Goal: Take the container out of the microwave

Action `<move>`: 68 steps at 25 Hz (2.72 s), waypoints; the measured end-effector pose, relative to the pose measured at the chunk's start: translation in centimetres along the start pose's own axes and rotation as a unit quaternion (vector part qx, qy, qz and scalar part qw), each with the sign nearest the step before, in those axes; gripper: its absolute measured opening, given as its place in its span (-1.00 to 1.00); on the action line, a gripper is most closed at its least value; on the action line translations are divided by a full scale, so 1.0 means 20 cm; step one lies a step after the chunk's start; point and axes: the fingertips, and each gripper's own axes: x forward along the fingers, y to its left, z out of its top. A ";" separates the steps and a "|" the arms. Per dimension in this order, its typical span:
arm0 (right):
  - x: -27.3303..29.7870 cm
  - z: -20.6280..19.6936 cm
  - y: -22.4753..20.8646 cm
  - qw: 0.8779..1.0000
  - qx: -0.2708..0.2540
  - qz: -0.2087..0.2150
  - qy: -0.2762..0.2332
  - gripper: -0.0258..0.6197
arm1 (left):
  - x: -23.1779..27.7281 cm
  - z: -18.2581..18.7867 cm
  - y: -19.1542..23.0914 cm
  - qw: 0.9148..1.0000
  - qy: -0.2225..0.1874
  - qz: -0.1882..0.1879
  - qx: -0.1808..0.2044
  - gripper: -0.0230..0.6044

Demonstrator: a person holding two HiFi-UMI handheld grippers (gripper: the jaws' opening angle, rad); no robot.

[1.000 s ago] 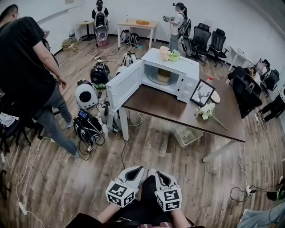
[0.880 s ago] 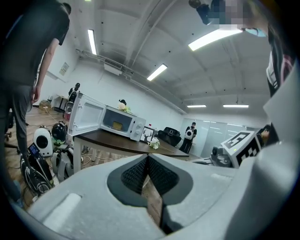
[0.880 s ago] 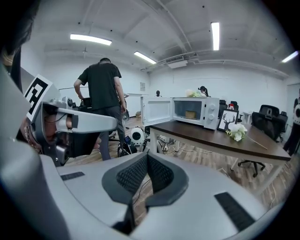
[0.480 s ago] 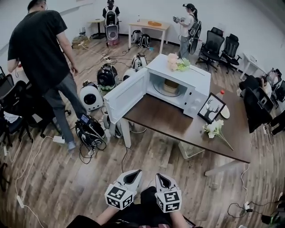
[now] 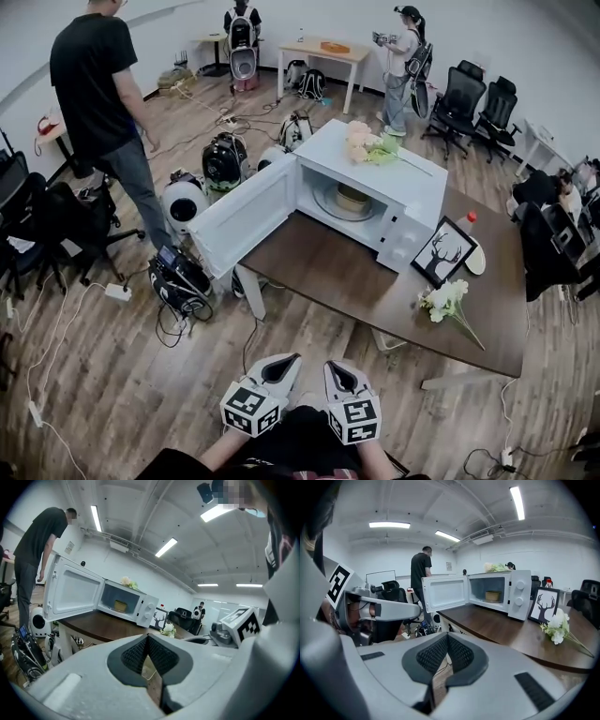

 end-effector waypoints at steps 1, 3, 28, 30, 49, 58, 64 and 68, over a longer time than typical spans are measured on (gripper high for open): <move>0.01 0.00 -0.03 1.000 -0.005 0.003 0.003 -0.90 | 0.04 0.01 0.00 1.000 -0.002 0.004 -0.002 -0.90; 0.03 0.01 -0.10 1.000 -0.013 0.011 0.006 -0.90 | 0.11 0.02 -0.01 1.000 -0.008 0.010 -0.004 -0.90; 0.36 0.22 -0.52 1.000 0.003 0.012 -0.014 -0.90 | 0.69 0.21 0.20 1.000 -0.012 -0.008 0.002 -0.90; 0.42 0.23 -0.56 1.000 0.011 0.004 -0.010 -0.90 | 0.77 0.23 0.25 1.000 -0.005 -0.019 0.003 -0.90; 1.11 0.59 -0.69 0.997 0.059 -0.049 -0.008 -0.90 | 1.21 0.56 0.80 0.995 0.006 -0.093 0.023 -0.90; 1.28 0.68 -0.77 0.991 0.083 -0.104 -0.015 -0.88 | 1.29 0.65 0.99 0.994 0.008 -0.103 0.044 -0.90; 1.33 0.73 -0.84 0.991 0.059 -0.120 -0.007 -0.83 | 1.31 0.64 1.05 0.994 0.021 -0.100 0.034 -0.90; 1.37 0.81 -0.91 0.991 0.004 -0.132 -0.008 -0.65 | 1.34 0.66 1.08 0.996 0.017 -0.083 0.018 -0.90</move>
